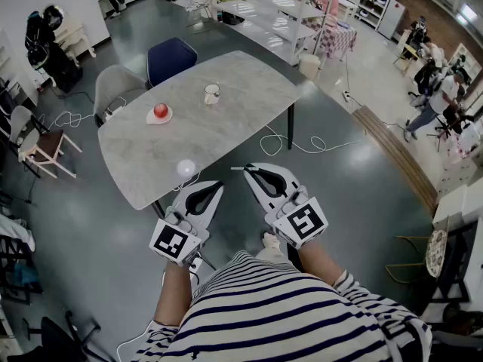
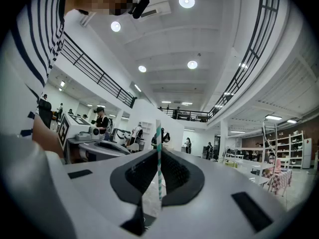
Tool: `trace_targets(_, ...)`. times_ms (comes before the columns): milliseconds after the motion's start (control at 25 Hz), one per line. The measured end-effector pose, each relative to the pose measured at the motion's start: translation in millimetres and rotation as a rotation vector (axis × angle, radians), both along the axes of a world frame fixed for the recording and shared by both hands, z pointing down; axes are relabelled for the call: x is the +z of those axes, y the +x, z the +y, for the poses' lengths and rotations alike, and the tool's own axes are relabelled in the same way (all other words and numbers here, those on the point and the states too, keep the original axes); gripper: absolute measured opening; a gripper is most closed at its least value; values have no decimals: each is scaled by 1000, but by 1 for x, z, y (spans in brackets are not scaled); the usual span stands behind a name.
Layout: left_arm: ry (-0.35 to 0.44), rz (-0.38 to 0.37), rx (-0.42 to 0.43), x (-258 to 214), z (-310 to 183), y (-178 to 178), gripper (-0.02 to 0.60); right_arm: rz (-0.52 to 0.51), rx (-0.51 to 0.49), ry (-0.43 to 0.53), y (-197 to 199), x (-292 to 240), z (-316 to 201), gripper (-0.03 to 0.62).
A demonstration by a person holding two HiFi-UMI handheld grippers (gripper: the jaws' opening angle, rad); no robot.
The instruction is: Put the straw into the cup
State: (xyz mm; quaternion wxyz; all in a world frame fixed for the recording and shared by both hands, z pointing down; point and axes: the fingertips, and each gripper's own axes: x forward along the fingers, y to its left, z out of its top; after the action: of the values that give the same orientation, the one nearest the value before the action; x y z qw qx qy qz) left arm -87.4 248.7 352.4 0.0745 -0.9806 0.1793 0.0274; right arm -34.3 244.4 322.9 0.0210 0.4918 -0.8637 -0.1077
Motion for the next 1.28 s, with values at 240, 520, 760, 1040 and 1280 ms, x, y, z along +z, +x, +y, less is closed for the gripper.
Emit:
trace_targets(240,-8,-13,-18,-2,-1,2,6,1,0,-1,2,1,-1,23)
trace_targets(520,-9,-21,-20,-2,-3,7,6,-10,-1,2,7,2,-3,23)
trace_targets(760,-10,-18,0,5,-6,20,6,-17,2,-8,19,6,-9,23)
trace_targets(1040,-30,0,13,7,-18,47,6,-59,13,22,47,4,-22,23)
trace_targets(1280,-48,-21,23,13,-42,83,6,-65,19,17,81,5,-46,23)
